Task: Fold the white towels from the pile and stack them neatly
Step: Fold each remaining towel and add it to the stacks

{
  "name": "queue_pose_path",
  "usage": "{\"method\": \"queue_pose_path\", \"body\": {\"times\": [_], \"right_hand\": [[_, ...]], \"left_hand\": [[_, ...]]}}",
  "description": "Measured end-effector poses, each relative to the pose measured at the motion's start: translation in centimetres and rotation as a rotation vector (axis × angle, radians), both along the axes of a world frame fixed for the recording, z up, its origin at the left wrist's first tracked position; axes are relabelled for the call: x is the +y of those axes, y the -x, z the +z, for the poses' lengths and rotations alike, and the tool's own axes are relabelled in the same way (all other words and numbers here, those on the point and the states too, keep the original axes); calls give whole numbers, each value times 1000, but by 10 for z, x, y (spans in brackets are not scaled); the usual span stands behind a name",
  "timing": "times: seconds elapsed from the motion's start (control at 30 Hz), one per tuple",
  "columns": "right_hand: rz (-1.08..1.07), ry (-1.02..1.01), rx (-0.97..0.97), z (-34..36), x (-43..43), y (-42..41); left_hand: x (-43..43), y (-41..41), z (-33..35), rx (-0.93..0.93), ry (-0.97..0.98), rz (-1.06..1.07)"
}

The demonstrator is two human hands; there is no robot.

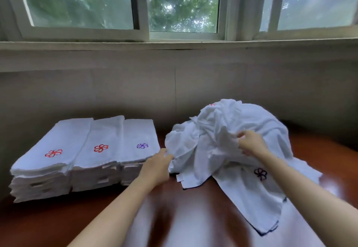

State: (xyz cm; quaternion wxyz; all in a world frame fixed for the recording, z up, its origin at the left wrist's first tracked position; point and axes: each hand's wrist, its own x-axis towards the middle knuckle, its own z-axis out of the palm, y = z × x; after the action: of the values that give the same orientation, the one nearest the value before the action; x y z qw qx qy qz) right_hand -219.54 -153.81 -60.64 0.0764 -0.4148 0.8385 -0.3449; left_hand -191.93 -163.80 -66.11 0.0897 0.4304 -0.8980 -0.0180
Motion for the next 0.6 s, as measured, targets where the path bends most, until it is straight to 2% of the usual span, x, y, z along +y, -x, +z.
{"method": "queue_pose_path", "body": {"times": [0.1,0.23,0.33,0.47,0.53,0.6], "right_hand": [[-120,16,201,-7,17,42],[-17,60,131,-23,14,61],[61,95,126,-36,6,59],[158,109,160,-48,-2,48],[236,135,153,-50,-2,40],[329,144,214,-53,0,32]], "left_hand": [[9,66,-4,146,-116,-85],[14,133,-8,422,-361,-107],[16,163,-11,525,-500,-73],[15,188,-22,637,-491,19],[18,194,-18,818,-615,142],[21,197,-8,1095,-876,243]]}}
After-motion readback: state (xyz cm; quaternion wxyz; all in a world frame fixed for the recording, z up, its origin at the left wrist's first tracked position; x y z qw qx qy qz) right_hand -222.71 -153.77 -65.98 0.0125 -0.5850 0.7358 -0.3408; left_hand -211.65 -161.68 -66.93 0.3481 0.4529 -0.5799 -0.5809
